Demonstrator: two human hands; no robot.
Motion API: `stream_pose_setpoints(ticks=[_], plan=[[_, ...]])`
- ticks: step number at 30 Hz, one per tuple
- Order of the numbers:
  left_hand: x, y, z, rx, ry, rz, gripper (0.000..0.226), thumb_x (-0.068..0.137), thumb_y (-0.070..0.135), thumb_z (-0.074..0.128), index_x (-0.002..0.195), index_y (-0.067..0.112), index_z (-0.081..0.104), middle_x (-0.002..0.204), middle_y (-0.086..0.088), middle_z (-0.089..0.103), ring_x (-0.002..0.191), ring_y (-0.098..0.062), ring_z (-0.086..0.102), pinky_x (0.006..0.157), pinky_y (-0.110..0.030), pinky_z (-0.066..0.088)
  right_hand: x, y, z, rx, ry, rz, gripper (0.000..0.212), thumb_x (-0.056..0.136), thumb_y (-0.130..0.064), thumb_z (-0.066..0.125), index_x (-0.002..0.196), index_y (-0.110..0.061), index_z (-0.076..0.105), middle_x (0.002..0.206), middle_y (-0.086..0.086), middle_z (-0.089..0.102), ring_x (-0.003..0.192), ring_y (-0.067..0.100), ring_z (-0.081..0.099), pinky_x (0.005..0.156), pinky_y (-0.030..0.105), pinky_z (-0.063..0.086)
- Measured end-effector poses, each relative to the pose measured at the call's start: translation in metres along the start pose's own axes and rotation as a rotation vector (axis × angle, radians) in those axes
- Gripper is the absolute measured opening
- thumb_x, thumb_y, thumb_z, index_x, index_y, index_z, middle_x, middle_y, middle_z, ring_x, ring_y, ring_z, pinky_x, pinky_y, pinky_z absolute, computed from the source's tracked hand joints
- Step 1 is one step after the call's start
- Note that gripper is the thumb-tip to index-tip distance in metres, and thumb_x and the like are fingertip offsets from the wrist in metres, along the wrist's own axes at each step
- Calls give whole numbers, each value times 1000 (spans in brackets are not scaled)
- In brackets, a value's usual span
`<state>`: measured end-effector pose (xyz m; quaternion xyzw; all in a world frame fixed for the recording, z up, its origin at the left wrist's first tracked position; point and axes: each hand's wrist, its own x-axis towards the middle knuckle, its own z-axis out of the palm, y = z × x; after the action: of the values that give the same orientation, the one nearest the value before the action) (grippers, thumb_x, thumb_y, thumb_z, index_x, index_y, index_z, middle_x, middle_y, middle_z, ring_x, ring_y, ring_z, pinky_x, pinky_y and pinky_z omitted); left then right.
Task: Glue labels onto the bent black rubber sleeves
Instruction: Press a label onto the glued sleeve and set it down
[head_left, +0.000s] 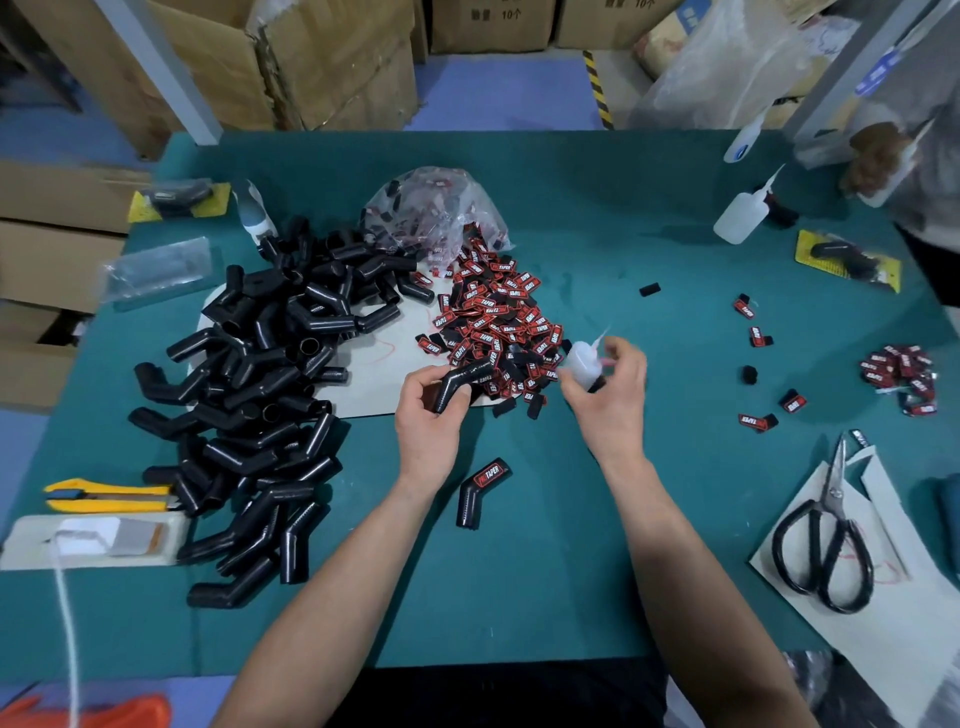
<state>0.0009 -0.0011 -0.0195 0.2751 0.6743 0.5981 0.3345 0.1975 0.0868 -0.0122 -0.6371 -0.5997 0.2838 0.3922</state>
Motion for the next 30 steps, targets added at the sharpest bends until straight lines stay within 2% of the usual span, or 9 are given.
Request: stream_pose_setpoints(ticks=[1,3,6,8,13,17,22,27,30], plan=[[0,-1,0,-3,0,3,33,89,11,79,102,38,64,99,9,72,84,2,66,76,-12,49,-3,-4,-3,31,129,-140,50,83,-20,81,124,-10,53,122,7,51,97,15,54,92,26,46],[0,-2,0,-4,-9,1,34,89,11,79,102,39,65,99,6,73,84,-3,66,78,-19,52,-15,-11,-7,51,305,-499,23,89,-13,72,108,-9,60,108,5,55,87,20,54,84,21,44],[1,-3,2,19,-26,13,33,89,10,78,103,36,65,105,0,73,89,-13,67,86,-34,56,-33,-21,1,-193,-69,-738,6,90,-19,63,86,-22,66,87,-8,64,81,12,57,68,20,50],[0,-3,1,34,-31,53,34,88,7,78,104,34,65,107,4,72,97,-9,68,93,-28,54,-40,-22,13,-309,-264,-751,2,89,-14,73,88,-15,75,88,0,70,82,20,63,64,31,55],[-4,-2,2,14,-53,121,34,85,5,76,102,34,66,107,12,69,101,-6,66,94,-20,49,-39,-22,23,-417,-369,-612,21,88,-17,78,105,-4,76,105,13,66,91,35,63,70,44,58],[-8,-2,4,-15,-63,178,31,84,19,75,103,41,66,109,13,70,104,-11,67,96,-24,51,-40,-21,27,-469,-405,-540,19,91,-21,74,98,-4,74,106,12,63,96,34,60,77,45,56],[-13,-4,3,-81,-85,136,27,90,28,72,108,45,63,106,5,75,92,-25,75,84,-49,60,-40,-18,27,-473,-457,-466,25,97,-23,67,112,-3,67,110,13,62,103,33,55,86,46,51],[-15,-2,4,-98,-104,134,26,93,27,68,109,46,59,93,0,77,82,-28,76,80,-49,61,-42,-20,27,-519,-429,-412,38,87,-37,77,112,-10,73,109,9,62,103,30,54,83,40,53],[-13,0,5,-75,-89,155,27,90,30,69,107,49,59,95,4,76,87,-22,76,84,-37,59,-51,-27,36,-549,-346,-401,37,79,-33,84,101,-6,73,102,12,64,93,32,57,74,40,53]])
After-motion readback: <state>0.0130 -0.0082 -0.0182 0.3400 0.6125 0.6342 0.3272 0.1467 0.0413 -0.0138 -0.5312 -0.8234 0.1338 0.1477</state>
